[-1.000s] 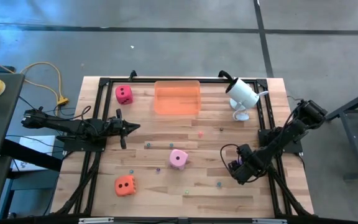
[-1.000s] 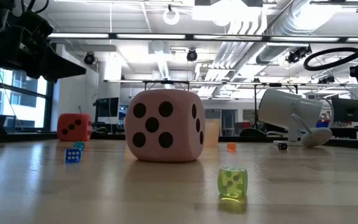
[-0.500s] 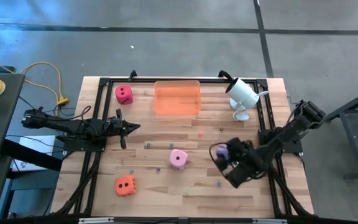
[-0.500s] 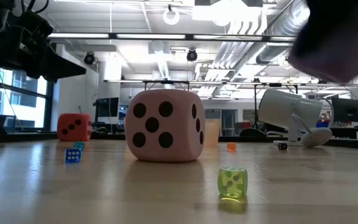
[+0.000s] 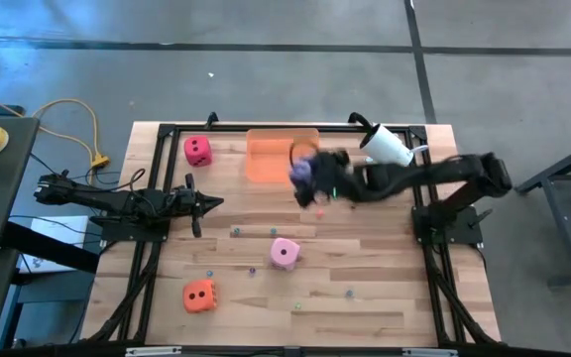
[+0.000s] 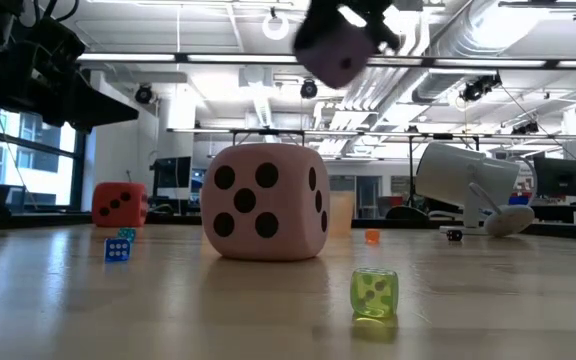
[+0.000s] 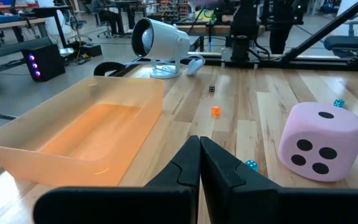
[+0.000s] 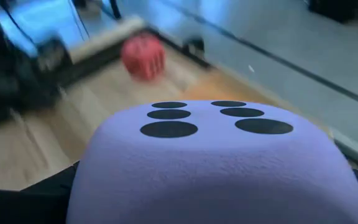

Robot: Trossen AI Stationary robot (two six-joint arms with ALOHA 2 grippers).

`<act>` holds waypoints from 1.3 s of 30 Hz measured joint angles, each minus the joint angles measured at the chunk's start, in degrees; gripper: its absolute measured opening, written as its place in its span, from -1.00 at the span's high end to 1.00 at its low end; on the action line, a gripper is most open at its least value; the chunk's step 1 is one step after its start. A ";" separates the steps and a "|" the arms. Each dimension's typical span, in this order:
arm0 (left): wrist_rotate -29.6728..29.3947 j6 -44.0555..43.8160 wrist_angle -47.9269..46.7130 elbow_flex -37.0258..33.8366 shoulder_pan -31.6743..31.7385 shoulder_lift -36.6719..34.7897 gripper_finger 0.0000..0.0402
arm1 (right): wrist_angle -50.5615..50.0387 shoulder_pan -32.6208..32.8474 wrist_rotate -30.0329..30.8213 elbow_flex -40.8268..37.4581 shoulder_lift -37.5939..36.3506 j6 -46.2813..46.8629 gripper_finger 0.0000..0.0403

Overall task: Pick & Place Dice
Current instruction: Put the large purple die into the orange bin

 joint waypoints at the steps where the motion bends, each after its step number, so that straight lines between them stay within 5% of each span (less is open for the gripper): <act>1: 0.00 0.00 0.01 0.00 0.01 0.00 1.00 | 2.83 -2.45 -2.34 0.12 -0.08 -1.92 -0.75; 10: 0.00 0.00 0.00 0.00 0.00 0.00 1.00 | 12.21 -20.01 -16.44 0.26 5.93 -2.62 -0.75; 18: 0.00 0.00 0.01 0.00 0.00 0.02 1.00 | 11.53 -25.56 -24.76 0.10 17.13 0.25 -0.75; 39: 0.00 0.00 0.02 0.00 0.00 0.01 1.00 | -1.83 -23.27 -21.93 0.22 19.51 2.93 -0.75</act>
